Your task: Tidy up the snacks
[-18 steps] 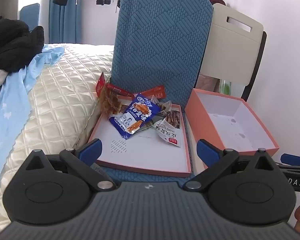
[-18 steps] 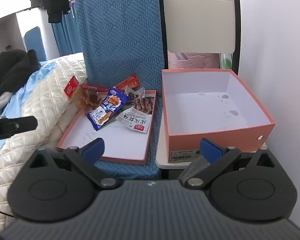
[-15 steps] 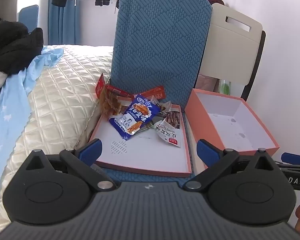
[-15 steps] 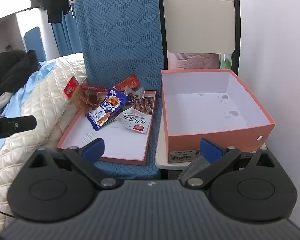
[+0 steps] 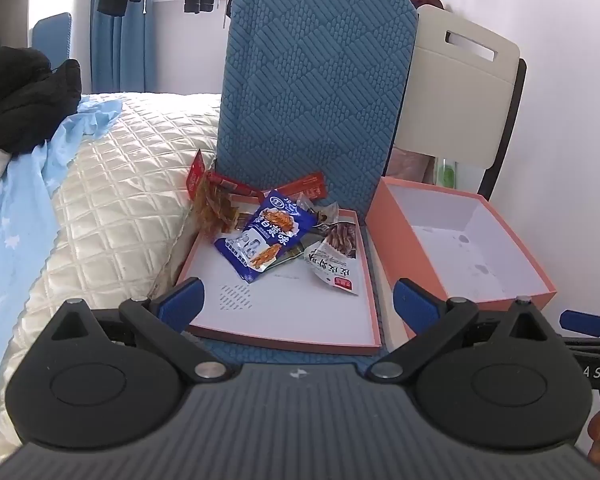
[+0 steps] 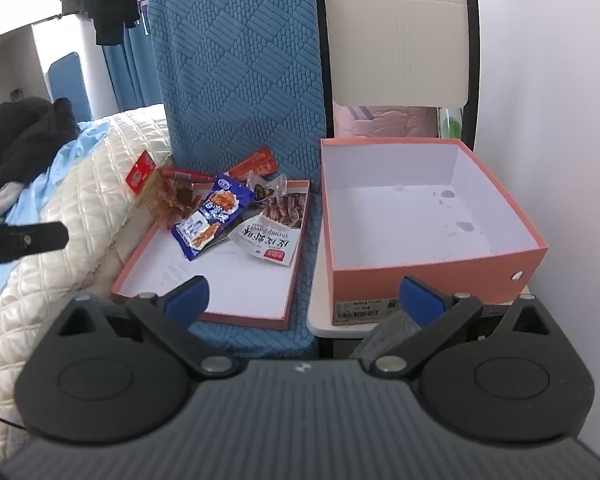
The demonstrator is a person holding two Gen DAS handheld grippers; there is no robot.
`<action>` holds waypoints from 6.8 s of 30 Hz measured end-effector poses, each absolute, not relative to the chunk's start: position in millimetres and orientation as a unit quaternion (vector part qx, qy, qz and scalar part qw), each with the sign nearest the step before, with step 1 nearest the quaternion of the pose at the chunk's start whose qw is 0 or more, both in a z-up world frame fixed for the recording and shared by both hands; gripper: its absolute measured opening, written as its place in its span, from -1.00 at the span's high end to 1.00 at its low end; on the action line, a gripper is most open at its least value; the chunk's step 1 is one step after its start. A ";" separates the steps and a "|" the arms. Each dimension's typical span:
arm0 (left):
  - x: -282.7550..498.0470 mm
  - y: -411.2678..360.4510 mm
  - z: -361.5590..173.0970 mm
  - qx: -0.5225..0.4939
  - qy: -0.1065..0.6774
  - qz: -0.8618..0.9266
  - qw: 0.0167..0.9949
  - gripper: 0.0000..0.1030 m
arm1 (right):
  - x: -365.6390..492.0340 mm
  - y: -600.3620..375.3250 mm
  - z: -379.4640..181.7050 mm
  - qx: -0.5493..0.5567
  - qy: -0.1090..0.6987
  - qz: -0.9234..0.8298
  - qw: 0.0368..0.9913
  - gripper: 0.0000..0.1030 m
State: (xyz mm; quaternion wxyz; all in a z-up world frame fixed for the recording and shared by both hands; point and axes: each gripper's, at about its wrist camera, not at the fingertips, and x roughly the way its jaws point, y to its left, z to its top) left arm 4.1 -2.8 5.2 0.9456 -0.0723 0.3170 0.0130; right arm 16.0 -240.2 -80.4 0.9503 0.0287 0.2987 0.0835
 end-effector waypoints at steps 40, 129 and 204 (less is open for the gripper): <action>9.1 3.4 1.1 -0.074 0.320 0.009 0.945 -0.98 | 20.5 -238.8 -83.8 0.032 0.312 0.082 0.946 -1.00; 198.9 41.9 -108.2 -0.123 0.398 0.014 0.909 -0.98 | 152.3 -163.0 -170.8 -0.069 0.261 0.154 0.950 -0.70; 371.5 52.2 -240.0 -0.020 0.455 0.014 0.890 -0.51 | 387.7 -137.4 -244.6 0.074 0.412 0.123 0.900 0.40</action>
